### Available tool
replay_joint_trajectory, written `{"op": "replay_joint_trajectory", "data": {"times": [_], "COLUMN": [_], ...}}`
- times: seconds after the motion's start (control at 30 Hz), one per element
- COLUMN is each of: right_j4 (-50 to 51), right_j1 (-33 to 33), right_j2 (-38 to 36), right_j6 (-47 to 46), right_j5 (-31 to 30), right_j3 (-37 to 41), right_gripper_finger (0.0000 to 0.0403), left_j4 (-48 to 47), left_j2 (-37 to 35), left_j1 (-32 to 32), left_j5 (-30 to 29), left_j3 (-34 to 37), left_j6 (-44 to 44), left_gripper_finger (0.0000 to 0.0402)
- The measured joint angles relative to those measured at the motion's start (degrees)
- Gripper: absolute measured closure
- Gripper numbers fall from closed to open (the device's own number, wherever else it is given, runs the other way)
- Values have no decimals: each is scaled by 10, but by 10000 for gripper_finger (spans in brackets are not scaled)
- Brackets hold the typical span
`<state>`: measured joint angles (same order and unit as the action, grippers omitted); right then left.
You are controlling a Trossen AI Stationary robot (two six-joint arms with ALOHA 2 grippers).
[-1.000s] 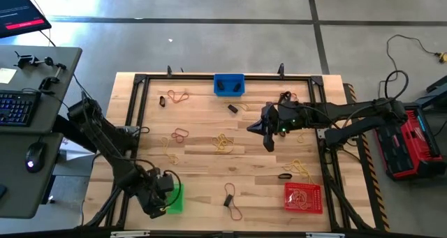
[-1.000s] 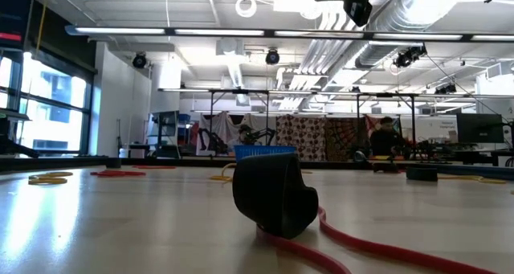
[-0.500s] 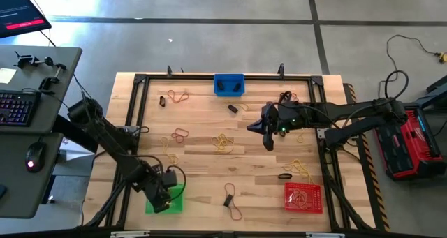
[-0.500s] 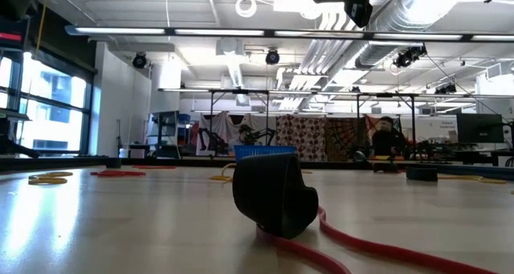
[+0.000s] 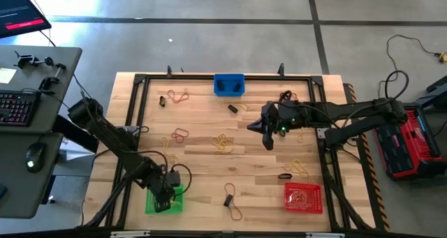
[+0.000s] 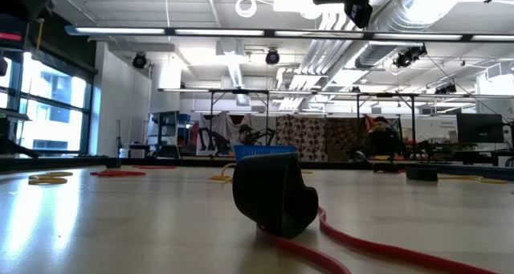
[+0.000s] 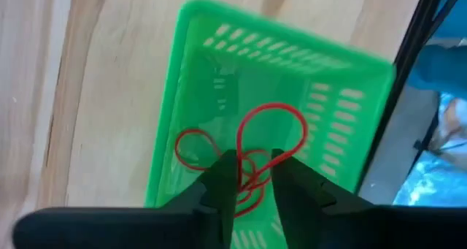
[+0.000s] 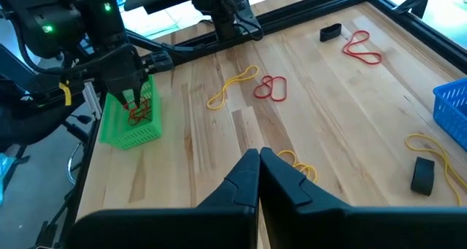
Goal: Sort rubber bands into baskets
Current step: Put the red rubber band into the green basket, then put the yellow rubber band into the red basket
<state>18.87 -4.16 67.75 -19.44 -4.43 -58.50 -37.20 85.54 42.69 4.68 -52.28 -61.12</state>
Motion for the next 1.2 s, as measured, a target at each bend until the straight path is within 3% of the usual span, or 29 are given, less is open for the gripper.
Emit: {"op": "replay_joint_trajectory", "data": {"times": [0.3, 0.57, 0.73, 0.97, 1.2], "right_j4": [1, 1, 3, -22, -93], "right_j1": [0, 0, 1, 47, 114], "right_j2": [0, 0, 0, 0, -11], "right_j6": [-1, -13, 6, 45, 88], "right_j5": [0, 17, 17, 69, 146], "right_j3": [0, 0, 7, 66, 124], "right_gripper_finger": [403, 403, 403, 403, 403], "left_j4": [-47, -133, -130, -126, -125], "left_j2": [0, -1, -3, -3, -3], "left_j1": [-4, -26, -68, -149, -244], "left_j5": [-32, -38, -55, -86, -115], "left_j3": [-51, -122, -155, -166, -166], "left_j6": [8, -1, 13, 48, 76], "left_gripper_finger": [270, 264, 294, 391, 400]}}
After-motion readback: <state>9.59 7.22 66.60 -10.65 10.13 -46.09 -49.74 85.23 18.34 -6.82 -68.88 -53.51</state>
